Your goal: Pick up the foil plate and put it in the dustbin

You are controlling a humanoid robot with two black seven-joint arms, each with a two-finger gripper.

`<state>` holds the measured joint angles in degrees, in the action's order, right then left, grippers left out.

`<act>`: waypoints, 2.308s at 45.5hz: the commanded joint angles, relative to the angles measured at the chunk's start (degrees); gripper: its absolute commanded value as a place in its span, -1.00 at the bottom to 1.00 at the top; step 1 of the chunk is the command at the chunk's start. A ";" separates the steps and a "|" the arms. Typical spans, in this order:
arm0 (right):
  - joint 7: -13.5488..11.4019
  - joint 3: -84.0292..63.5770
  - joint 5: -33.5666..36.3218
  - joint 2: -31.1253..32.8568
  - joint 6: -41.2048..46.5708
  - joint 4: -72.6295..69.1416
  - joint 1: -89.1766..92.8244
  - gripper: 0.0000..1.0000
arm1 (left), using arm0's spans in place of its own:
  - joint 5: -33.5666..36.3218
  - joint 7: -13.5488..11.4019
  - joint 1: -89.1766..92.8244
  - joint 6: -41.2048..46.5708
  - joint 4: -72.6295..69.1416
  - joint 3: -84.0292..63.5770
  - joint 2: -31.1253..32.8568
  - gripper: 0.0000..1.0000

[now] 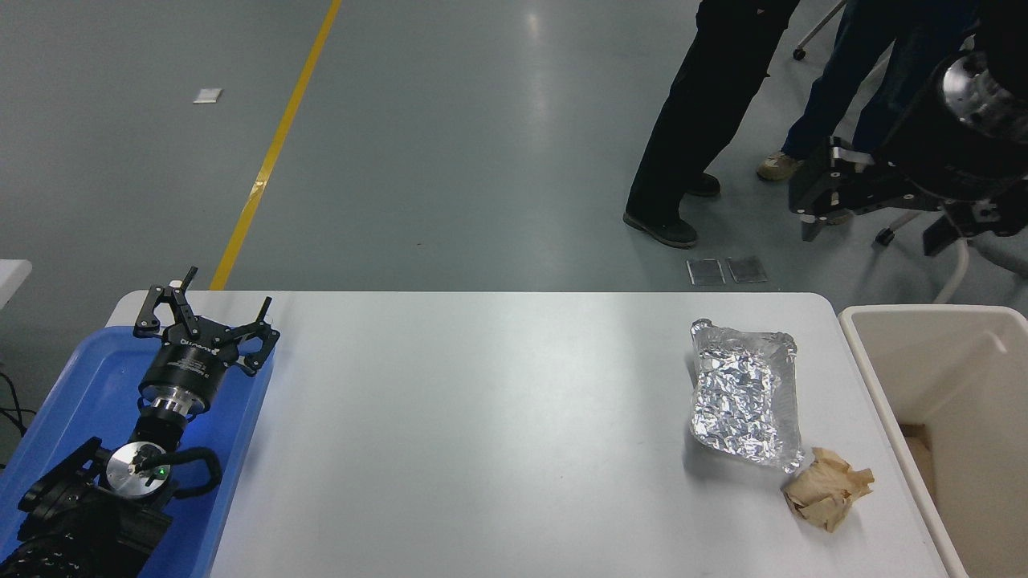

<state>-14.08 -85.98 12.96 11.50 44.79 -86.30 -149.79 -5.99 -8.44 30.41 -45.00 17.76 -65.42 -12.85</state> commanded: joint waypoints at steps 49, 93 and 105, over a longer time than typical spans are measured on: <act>0.20 25.94 -24.21 5.29 -46.11 22.48 66.28 0.93 | 0.01 0.00 0.09 0.00 0.00 0.03 0.02 0.99; 0.29 41.07 -24.03 1.25 -46.72 49.65 89.58 0.40 | 0.01 0.00 0.09 0.00 0.00 -0.06 0.02 0.99; 0.20 41.07 -24.03 1.34 -46.72 52.20 90.73 0.12 | 0.01 0.00 0.09 0.00 0.00 -0.06 0.02 0.99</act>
<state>-13.81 -45.78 -11.05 13.32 -1.90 -37.19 -60.91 -5.98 -8.44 30.50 -45.00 17.75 -65.48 -12.85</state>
